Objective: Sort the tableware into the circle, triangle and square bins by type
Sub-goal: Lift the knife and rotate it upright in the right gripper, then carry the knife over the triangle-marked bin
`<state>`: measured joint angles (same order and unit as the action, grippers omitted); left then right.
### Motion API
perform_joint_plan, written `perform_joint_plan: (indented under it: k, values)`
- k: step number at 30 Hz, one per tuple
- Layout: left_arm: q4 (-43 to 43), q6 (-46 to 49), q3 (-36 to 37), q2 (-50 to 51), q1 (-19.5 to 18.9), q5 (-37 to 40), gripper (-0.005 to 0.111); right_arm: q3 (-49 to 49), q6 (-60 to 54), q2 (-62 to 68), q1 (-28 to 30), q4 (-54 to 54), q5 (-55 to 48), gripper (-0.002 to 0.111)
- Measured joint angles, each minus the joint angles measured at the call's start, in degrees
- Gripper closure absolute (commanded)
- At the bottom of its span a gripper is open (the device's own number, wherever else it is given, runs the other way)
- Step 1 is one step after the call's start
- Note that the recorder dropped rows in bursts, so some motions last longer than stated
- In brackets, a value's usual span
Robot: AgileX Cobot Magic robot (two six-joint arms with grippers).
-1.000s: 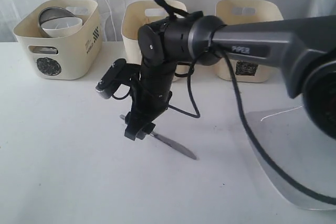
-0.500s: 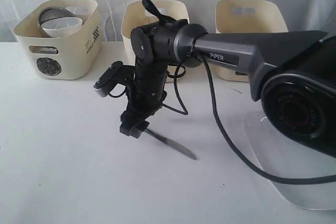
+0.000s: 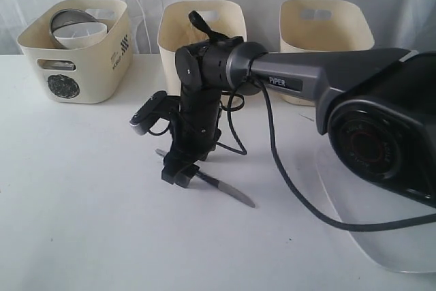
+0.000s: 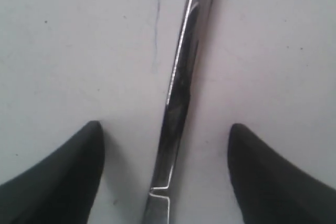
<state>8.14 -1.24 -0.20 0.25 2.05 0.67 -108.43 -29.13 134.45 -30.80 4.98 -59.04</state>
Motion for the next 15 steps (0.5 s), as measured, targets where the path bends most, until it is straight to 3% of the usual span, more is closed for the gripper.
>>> perform_joint_plan:
  k: [5, 15]
  values:
    - [0.0, 0.0, 0.0, 0.0, 0.0, 0.0, 0.107, 0.0, 0.8, 0.0, 0.0, 0.0, -1.6, 0.107]
    - [0.0, 0.0, 0.0, 0.0, 0.0, 0.0, 0.107, 0.3, 5.2, -0.3, 0.3, 7.9, -0.3, 0.108]
